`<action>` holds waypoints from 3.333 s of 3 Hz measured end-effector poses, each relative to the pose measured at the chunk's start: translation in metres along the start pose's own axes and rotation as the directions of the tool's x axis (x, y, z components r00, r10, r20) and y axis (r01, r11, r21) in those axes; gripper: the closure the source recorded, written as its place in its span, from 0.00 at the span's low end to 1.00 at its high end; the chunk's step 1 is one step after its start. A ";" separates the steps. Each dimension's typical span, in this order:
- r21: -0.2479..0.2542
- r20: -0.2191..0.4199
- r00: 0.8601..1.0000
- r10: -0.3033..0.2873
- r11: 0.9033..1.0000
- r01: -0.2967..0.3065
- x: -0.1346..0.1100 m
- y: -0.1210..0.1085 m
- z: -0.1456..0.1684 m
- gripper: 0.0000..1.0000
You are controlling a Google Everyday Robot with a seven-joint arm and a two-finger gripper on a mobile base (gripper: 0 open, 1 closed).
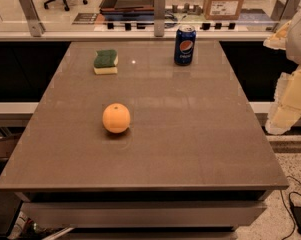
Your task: Move pepsi can near orange
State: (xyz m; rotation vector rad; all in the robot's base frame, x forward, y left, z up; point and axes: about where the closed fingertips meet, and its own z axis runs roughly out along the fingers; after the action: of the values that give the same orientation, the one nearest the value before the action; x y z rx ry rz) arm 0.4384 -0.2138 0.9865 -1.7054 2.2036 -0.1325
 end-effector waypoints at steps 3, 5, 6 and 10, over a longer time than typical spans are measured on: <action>0.088 0.111 0.986 0.127 0.987 -0.137 -0.002 -0.038 0.005 0.00; 0.184 0.331 0.923 0.195 0.946 -0.266 -0.014 -0.078 0.015 0.00; 0.193 0.447 0.870 0.209 0.927 -0.322 -0.025 -0.094 0.031 0.00; 0.091 0.591 0.733 0.335 0.876 -0.474 -0.013 -0.143 0.089 0.00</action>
Offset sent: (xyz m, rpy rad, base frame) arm 0.0351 -0.0083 0.0081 0.0856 -0.0845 -0.1084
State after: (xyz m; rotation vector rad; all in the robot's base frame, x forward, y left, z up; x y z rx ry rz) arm 0.6018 -0.2283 0.9467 -0.9271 1.9434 0.1929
